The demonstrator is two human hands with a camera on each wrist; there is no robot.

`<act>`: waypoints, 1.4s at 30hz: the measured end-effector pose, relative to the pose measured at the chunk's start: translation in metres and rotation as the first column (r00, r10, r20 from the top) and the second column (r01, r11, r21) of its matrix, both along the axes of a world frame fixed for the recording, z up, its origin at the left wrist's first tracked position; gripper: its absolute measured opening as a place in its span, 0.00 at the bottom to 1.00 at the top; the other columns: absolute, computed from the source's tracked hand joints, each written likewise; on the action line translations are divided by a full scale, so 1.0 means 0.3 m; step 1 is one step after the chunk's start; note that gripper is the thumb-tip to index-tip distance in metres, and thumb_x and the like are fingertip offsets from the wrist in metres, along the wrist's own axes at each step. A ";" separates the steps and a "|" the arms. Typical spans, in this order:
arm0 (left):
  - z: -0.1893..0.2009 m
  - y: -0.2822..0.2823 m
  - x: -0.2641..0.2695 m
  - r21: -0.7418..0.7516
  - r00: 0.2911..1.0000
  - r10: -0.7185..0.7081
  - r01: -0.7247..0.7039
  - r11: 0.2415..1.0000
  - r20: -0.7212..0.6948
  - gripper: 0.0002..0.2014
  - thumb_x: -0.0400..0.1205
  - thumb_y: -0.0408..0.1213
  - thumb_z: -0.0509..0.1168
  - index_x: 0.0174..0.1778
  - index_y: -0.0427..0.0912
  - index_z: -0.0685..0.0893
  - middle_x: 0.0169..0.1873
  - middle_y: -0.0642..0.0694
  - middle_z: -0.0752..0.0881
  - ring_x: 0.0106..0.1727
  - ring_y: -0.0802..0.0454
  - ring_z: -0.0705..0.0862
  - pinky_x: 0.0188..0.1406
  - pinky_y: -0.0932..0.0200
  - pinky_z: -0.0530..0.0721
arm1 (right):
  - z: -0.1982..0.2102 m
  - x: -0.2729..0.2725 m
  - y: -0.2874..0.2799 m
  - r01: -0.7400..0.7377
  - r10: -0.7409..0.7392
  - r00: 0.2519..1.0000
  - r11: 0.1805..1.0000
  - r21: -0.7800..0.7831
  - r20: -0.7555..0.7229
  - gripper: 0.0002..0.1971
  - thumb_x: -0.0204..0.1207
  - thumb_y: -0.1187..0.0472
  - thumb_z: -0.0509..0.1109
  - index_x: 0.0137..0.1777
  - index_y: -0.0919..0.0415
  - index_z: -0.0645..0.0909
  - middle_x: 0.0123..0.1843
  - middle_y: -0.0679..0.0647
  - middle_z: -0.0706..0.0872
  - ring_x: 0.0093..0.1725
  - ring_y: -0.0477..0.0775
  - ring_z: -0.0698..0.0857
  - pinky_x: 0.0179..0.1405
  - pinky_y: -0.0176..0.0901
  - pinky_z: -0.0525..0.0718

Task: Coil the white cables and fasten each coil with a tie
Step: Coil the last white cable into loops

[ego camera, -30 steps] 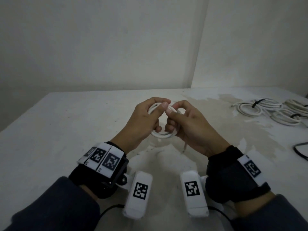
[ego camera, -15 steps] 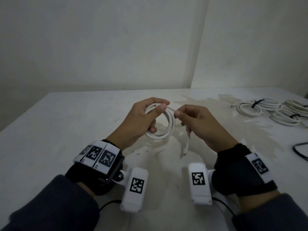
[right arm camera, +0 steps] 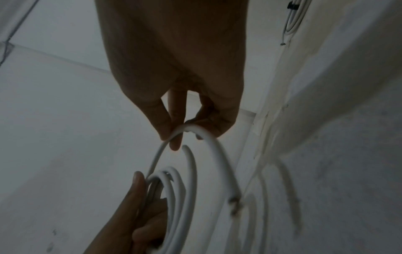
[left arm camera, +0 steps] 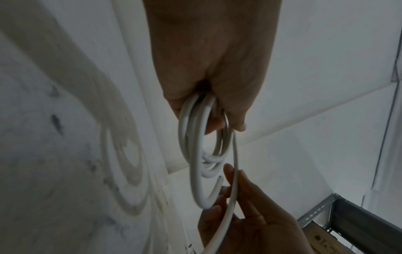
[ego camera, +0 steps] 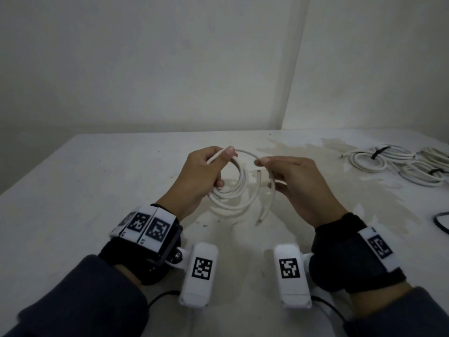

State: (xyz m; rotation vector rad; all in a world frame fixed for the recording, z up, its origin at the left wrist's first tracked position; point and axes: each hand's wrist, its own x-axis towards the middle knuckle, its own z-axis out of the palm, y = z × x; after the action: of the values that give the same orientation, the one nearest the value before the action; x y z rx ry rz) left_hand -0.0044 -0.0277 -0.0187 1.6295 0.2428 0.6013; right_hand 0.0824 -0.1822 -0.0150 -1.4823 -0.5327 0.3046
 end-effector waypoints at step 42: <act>0.005 -0.037 0.002 -0.454 0.986 -0.168 0.150 0.878 0.001 0.12 0.88 0.29 0.51 0.53 0.31 0.80 0.36 0.41 0.83 0.29 0.52 0.83 0.36 0.60 0.87 | -0.032 -0.003 0.018 0.011 0.000 0.981 0.998 -0.056 0.193 0.15 0.73 0.70 0.75 0.59 0.57 0.86 0.45 0.62 0.92 0.38 0.61 0.91 0.43 0.55 0.91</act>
State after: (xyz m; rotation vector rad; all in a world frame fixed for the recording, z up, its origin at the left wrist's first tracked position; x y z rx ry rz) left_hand -0.0038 -0.0387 -0.0173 1.1920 0.2527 0.3519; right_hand 0.0815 -0.1770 -0.0245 -1.5773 -0.6802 0.1730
